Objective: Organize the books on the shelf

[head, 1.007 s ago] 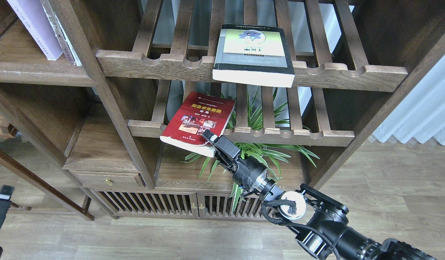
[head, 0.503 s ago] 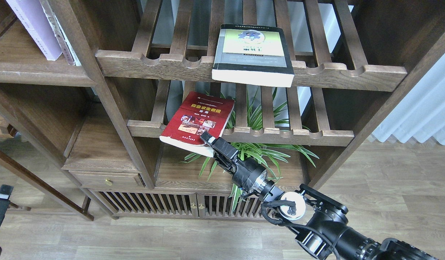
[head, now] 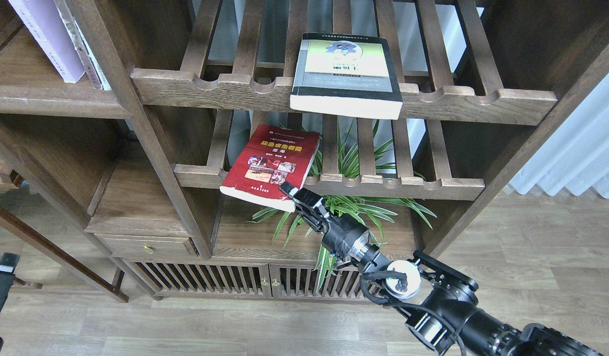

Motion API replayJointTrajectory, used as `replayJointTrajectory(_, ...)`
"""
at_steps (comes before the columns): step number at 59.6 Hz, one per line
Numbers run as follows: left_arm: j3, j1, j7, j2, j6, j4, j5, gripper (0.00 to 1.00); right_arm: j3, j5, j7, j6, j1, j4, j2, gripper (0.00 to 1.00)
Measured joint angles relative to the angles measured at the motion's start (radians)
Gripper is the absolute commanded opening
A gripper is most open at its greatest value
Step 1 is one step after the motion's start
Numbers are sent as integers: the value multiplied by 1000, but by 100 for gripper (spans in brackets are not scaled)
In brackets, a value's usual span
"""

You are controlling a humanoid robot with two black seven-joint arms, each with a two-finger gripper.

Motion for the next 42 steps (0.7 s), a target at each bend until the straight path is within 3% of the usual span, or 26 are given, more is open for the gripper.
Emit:
replayJointTrajectory(2, 3, 0, 1, 0, 0, 0, 0, 99, -4, 0, -4, 1, 0, 2, 0, 4)
replayJointTrajectory(20, 89, 0, 9, 8, 0, -2, -82, 99, -29, -16, -124, 19, -66, 41, 0, 4)
replayJointTrajectory(42, 504, -9, 25, 162, 0, -25, -418, 99, -64, -138, -317, 19, -256, 118, 0, 4)
